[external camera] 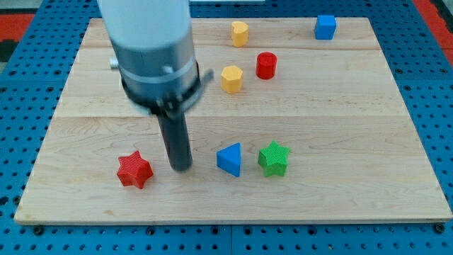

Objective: Push the red star to center left

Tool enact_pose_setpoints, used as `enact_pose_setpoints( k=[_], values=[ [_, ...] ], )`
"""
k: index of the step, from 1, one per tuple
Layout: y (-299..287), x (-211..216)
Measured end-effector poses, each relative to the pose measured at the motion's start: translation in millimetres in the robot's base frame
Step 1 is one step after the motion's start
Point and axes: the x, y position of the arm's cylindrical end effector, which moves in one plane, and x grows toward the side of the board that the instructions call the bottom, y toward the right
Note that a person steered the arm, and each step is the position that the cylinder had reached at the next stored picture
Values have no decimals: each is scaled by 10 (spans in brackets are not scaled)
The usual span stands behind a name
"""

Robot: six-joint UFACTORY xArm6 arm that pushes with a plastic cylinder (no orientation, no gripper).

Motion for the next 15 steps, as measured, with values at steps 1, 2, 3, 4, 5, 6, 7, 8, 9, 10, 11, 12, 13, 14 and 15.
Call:
enact_pose_setpoints(
  k=[1,2,3,4,5,6,7,8,9,10,11,12,13,14,15],
  values=[
    [-101,215],
    [-684,-93],
    [-747,-14],
    [-1100,5],
    [-1259,-111],
    [-1223,-330],
    [-1205,-569],
    [-1205,-764],
    [-1161,-474],
    [-1498,-540],
    [-1449,-962],
    [-1449,-1151],
    [-1449,-1153],
    [-1449,-1210],
    [-1449,-1216]
  ],
)
